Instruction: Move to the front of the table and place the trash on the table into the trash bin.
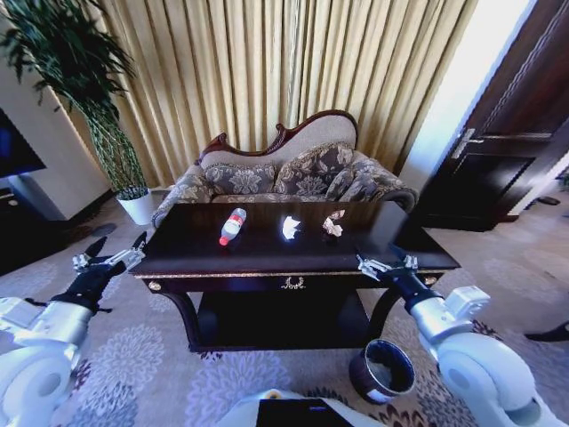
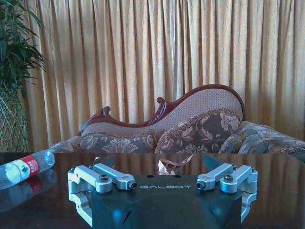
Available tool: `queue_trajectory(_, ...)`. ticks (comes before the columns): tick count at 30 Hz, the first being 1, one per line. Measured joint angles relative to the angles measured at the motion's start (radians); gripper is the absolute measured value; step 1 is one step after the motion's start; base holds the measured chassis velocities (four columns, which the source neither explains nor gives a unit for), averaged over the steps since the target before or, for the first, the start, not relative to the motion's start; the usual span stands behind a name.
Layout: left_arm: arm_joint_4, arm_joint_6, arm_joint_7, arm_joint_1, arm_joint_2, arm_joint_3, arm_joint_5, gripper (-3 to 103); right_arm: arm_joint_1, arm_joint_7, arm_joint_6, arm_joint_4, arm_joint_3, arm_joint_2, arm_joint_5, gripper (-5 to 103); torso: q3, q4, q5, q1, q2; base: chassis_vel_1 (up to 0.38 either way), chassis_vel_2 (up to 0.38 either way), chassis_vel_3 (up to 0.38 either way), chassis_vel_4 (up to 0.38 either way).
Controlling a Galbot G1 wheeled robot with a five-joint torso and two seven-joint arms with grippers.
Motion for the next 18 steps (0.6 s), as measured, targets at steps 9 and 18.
queue_trajectory(9,-0.001,-0.001,0.001,0.003,-0.004,-0.002,0.0,100,0.001,0.0,-0.02,0.0,0.003,-0.021,0.015,100,0.0,0.0,-0.0001,0.0,0.0,-0.076,0.077,0.08,-0.078)
queue_trajectory(18,-0.007,-0.033,0.008,0.028,-0.019,-0.005,0.001,100,0.077,0.063,-0.069,-0.019,0.006,-0.149,0.203,100,0.0,0.0001,0.0,0.0,0.0,-0.004,0.007,0.009,-0.014)
